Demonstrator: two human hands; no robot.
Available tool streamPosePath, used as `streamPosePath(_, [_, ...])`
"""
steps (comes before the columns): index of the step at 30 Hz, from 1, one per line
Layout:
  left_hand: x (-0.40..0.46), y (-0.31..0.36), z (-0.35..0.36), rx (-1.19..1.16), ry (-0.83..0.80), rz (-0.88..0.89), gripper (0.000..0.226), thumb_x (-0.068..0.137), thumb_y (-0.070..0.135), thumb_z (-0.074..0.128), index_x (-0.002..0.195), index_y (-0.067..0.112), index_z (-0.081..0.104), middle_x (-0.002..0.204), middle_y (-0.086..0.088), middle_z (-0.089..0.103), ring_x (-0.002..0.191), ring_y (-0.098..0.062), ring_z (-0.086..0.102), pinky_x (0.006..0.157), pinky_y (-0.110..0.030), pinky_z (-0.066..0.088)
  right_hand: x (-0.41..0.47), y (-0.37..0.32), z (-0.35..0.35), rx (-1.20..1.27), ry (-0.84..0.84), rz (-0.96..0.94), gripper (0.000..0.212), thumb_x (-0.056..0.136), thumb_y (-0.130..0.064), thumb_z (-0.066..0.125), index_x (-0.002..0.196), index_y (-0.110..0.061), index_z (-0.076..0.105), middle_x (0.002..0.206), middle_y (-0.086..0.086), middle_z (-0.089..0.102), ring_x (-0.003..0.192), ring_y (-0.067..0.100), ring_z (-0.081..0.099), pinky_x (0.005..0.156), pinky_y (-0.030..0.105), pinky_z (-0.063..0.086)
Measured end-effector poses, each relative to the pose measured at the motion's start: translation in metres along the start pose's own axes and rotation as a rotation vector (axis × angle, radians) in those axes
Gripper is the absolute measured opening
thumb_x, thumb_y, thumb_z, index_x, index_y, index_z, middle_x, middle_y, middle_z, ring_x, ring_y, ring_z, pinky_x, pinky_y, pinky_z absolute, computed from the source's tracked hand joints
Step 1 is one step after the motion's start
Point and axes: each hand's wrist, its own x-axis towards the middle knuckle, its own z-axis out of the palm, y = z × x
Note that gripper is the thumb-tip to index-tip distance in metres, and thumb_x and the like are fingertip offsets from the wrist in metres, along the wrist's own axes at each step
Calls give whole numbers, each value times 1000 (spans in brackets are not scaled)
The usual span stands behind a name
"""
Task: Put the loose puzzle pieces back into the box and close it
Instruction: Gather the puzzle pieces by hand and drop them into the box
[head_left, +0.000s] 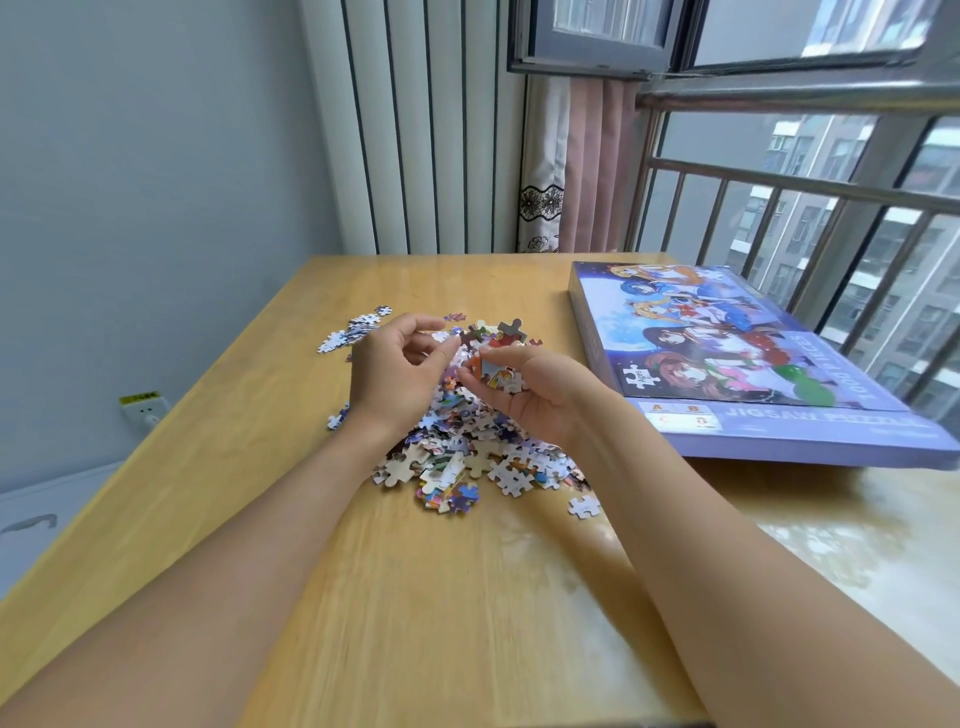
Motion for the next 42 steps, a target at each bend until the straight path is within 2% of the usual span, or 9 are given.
streamPosePath(6, [-8, 4, -9, 230, -16, 245, 26, 90, 28, 72, 114, 18, 71, 95, 8, 71, 90, -7, 65, 83, -25, 53, -22, -16, 0, -25, -22, -6, 25, 94, 4, 60, 118, 9, 56, 106, 24, 60, 89, 32, 67, 79, 33, 62])
streamPosePath(13, [-23, 31, 15, 292, -454, 395, 66, 79, 35, 83, 136, 22, 54, 131, 3, 59, 123, -15, 51, 105, -32, 42, -68, -55, -19, -21, -33, 35, 4, 97, 5, 54, 97, 5, 58, 90, 23, 69, 83, 29, 71, 82, 37, 60])
streamPosePath(16, [-35, 71, 56, 367, -634, 519, 79, 75, 44, 82, 141, 17, 47, 135, 0, 53, 126, -18, 46, 104, -29, 39, -102, -82, -46, -8, 49, -42, 7, 97, 6, 52, 93, 4, 57, 91, 22, 64, 88, 31, 66, 81, 40, 59])
streamPosePath(19, [-38, 85, 82, 434, -681, 477, 57, 86, 27, 72, 139, 24, 53, 128, 0, 57, 116, -21, 53, 94, -37, 48, -118, -95, -55, 28, 76, -41, 5, 95, 7, 56, 98, 4, 57, 100, 24, 62, 95, 34, 66, 81, 42, 60])
streamPosePath(22, [-35, 98, 99, 362, -625, 444, 12, 95, 18, 60, 98, 19, 72, 91, -1, 68, 84, -24, 63, 68, -36, 49, -135, -101, -65, 59, 72, -27, 16, 93, 7, 58, 110, 5, 56, 116, 28, 61, 107, 36, 65, 82, 40, 61])
streamPosePath(25, [-21, 110, 109, 265, -500, 269, 31, 93, 12, 58, 64, 23, 59, 63, 3, 58, 62, -21, 52, 55, -32, 38, -148, -95, -72, 47, 53, -14, 12, 94, 7, 58, 105, 6, 59, 104, 25, 66, 98, 34, 69, 84, 39, 60])
streamPosePath(30, [-2, 129, 120, 46, -367, 133, 22, 94, 32, 68, 96, 14, 78, 83, -1, 76, 82, -22, 70, 77, -37, 56, -149, -79, -96, 142, 163, 1, 30, 92, 9, 59, 122, 8, 55, 118, 30, 60, 107, 36, 67, 85, 42, 60])
streamPosePath(35, [8, 138, 117, 52, -306, 169, 26, 95, 36, 66, 92, 12, 77, 83, -5, 74, 84, -27, 67, 76, -39, 53, -139, -86, -112, 273, 313, -19, 30, 95, 9, 56, 124, 6, 53, 121, 30, 53, 103, 38, 63, 93, 42, 57])
streamPosePath(42, [9, 139, 110, 13, -318, 188, 22, 96, 35, 66, 107, 20, 78, 78, 15, 69, 79, -12, 63, 67, -20, 47, -130, -100, -113, 317, 368, -40, 35, 91, 12, 59, 125, 5, 52, 127, 31, 49, 106, 46, 62, 71, 48, 63])
